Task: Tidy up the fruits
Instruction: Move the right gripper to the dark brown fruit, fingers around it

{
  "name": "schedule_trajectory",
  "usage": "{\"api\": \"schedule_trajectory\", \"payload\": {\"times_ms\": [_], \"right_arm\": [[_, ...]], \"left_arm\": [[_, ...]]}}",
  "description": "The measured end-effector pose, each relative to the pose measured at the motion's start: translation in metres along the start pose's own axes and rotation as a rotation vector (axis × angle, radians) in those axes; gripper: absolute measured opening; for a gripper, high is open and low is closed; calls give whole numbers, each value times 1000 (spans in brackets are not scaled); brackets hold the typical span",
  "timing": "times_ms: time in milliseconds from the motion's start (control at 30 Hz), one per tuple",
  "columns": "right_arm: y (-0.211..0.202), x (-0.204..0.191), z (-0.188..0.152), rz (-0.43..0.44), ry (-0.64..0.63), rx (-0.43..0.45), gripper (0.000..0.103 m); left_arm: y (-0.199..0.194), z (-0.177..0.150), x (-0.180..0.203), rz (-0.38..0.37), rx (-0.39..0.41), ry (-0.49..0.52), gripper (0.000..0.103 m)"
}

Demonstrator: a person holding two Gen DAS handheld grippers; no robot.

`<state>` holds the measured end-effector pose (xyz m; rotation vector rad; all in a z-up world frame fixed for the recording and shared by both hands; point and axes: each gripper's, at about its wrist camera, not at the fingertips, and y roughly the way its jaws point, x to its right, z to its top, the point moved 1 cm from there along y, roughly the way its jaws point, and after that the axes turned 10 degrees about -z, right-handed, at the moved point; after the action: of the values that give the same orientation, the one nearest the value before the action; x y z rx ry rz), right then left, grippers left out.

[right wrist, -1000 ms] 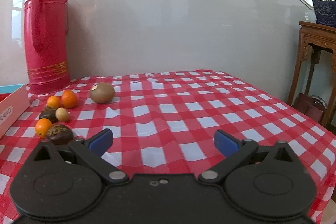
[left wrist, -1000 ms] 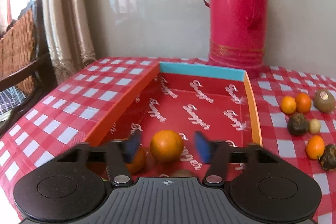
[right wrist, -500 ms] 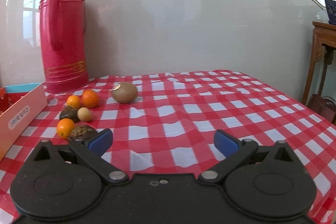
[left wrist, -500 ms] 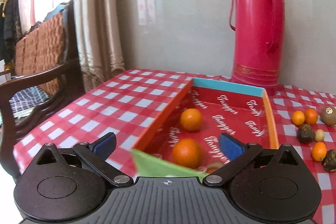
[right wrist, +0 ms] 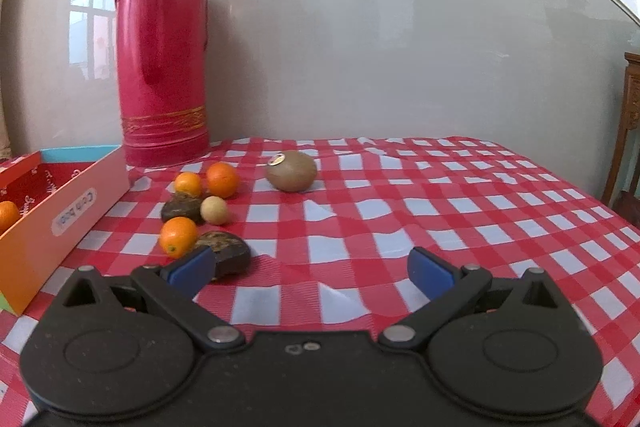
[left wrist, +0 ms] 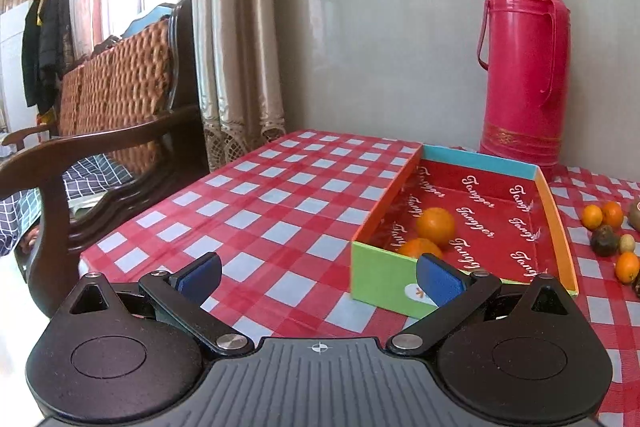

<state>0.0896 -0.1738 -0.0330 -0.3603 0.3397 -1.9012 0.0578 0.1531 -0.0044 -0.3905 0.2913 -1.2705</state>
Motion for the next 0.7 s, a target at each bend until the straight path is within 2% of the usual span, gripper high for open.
{"api": "schedule_trajectory", "payload": {"times_ms": [233,700], "right_arm": [[-2,-17,-1,29,-34,17,97],[1,-30,5,150,-66,-10,97]], "left_arm": [[-8,-5,-13,23,16,-18,102],[-19,-14,-40,98,45,-43,103]]}}
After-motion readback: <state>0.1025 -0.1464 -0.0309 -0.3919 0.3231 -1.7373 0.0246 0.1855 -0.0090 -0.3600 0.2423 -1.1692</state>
